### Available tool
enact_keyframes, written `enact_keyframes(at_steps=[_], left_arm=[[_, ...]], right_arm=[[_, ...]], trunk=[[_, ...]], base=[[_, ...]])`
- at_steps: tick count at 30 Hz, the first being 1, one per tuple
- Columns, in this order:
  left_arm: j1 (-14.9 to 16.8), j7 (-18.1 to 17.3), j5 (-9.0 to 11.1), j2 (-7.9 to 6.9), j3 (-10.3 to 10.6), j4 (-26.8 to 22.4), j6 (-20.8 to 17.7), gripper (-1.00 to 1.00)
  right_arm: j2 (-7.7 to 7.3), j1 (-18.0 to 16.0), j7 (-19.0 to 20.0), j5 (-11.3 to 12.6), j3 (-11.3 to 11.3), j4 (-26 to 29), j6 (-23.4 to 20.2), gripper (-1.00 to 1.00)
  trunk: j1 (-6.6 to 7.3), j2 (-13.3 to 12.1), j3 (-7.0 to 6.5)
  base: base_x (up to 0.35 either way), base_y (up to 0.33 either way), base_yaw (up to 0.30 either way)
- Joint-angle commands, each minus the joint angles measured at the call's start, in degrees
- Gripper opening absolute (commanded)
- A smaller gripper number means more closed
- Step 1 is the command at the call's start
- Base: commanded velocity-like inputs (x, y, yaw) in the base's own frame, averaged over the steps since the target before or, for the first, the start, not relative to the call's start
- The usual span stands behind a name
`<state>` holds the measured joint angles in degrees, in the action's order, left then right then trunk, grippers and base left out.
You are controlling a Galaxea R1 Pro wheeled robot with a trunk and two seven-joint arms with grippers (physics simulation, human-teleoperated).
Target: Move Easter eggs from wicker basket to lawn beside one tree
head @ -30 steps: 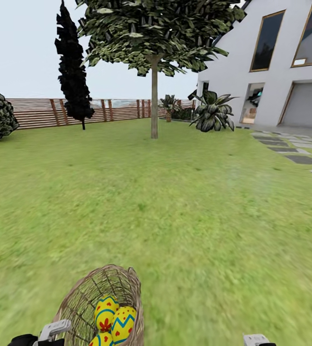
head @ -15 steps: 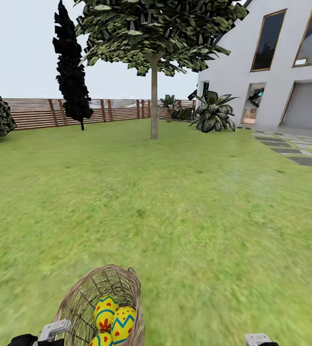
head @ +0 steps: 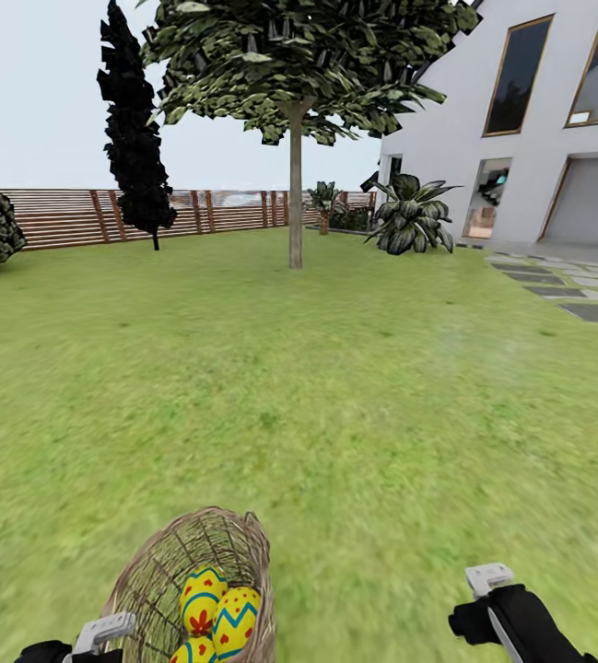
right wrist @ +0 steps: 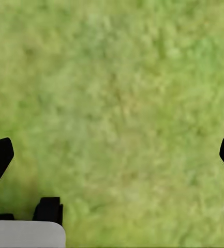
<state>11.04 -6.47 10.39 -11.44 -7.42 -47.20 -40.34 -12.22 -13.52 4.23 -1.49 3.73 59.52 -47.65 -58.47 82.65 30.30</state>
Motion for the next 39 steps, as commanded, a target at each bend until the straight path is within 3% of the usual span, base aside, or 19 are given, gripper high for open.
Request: enact_keyframes(at_steps=[1,28,33,39], left_arm=[[0.04,-0.3,0.52,0.02,-0.14,-0.08,-0.35,-1.0],[0.04,-0.58,0.58,-0.4,-0.29,1.38,-0.35,-1.0],[0.04,-2.18,0.34,-0.59,-0.89,0.74,-0.38,-1.0],[0.04,-2.21,0.39,-0.32,-1.55,0.63,-0.53,-1.0]], right_arm=[[-0.07,-0.02,0.25,-0.2,0.12,0.08,-0.3,1.0],[0.11,-0.04,0.61,0.21,0.07,-1.1,-1.0,1.0],[1.75,-0.03,0.38,-0.06,0.11,-1.41,-1.06,1.0],[1.67,-0.04,0.38,0.12,-0.07,-1.23,-1.06,1.0]], trunk=[[-0.03,0.03,0.06],[-0.03,0.03,0.06],[-0.03,0.03,0.06],[-0.03,0.03,0.06]], base=[[0.339,0.0,0.0],[0.339,0.0,0.0],[0.339,0.0,0.0],[0.339,0.0,0.0]])
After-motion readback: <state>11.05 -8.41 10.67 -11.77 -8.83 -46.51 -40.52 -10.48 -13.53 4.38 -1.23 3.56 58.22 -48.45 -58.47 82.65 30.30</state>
